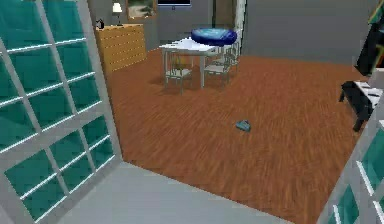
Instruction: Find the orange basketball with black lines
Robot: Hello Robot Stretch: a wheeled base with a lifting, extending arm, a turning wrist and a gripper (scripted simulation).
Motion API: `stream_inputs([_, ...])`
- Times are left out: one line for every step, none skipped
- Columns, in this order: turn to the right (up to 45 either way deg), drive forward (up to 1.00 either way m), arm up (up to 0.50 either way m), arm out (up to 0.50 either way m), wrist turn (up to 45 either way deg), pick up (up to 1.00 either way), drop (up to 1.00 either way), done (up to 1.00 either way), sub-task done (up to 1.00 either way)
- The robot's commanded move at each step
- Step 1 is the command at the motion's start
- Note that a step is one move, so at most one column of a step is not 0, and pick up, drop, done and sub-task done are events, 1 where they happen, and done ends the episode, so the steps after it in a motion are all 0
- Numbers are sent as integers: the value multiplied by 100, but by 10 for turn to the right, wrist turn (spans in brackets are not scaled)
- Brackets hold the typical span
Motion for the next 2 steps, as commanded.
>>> stream_inputs([0,100,0,0,0,0,0,0,0])
stream_inputs([0,100,0,0,0,0,0,0,0])
